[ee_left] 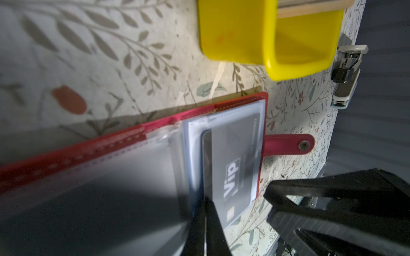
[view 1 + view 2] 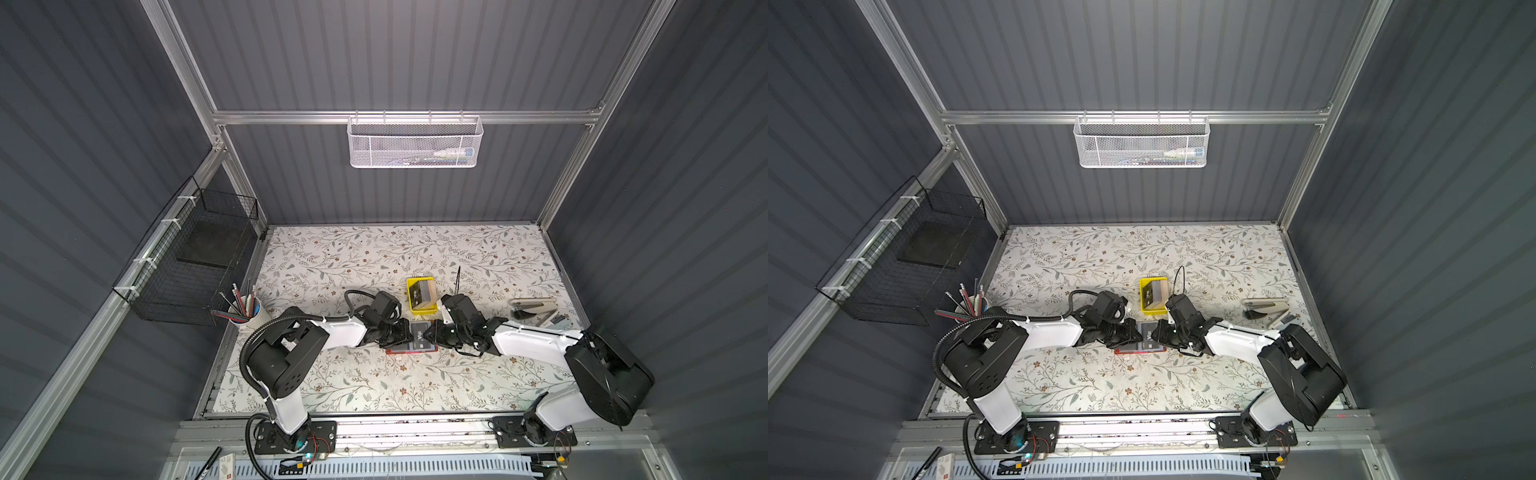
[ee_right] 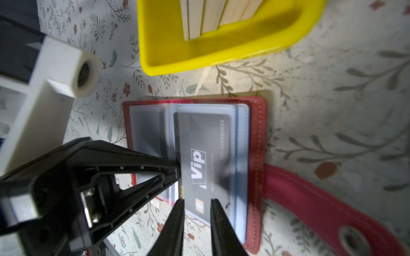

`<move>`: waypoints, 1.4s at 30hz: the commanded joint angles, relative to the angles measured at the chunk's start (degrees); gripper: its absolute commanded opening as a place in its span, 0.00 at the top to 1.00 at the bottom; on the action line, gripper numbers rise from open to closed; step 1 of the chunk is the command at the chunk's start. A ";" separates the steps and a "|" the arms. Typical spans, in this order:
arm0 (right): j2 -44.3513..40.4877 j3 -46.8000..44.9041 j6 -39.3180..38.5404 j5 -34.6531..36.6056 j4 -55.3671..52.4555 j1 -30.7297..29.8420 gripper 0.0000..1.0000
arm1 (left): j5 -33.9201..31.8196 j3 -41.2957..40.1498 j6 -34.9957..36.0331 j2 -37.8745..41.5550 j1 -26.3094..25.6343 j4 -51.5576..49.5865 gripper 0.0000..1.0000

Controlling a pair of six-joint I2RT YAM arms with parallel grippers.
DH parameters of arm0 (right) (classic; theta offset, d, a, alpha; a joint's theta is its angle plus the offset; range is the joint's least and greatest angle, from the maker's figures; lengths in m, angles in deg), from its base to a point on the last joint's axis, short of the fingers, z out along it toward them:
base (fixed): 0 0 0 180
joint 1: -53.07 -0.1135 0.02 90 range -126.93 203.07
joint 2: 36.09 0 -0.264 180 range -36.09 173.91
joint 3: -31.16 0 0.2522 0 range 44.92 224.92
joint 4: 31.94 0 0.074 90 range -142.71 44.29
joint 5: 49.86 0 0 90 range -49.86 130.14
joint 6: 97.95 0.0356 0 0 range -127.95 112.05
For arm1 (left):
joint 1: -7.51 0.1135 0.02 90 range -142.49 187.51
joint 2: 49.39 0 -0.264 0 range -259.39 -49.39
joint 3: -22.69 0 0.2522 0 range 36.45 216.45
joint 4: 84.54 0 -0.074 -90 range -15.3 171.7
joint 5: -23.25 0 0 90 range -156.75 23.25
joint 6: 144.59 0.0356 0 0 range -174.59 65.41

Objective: Insert credit cards into a card holder
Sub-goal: Insert the credit card into the card slot, then flip over the card slot in the card holder.

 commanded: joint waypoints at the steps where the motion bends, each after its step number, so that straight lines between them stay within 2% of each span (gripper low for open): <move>1: -0.89 -0.59 -0.52 -0.32 0.97 0.01 0.75 | -1.10 -1.03 -0.09 -0.59 -0.35 -1.49 0.94; 5: 0.62 1.22 -0.13 3.01 -4.45 0.09 0.75 | -1.99 -0.75 0.01 -0.07 -0.38 -2.72 0.94; 12: 2.26 1.41 0.39 2.92 -4.69 0.01 0.75 | -2.50 0.48 0.54 2.33 -0.72 -4.63 0.88; 21: 3.21 1.20 0.56 2.26 -4.23 0.05 0.75 | -2.97 1.41 1.15 2.98 -0.95 -5.84 0.86; 42: 2.36 0.18 0.85 0.65 -0.67 0.16 0.76 | -3.21 1.19 1.03 -0.26 -1.18 -5.81 0.90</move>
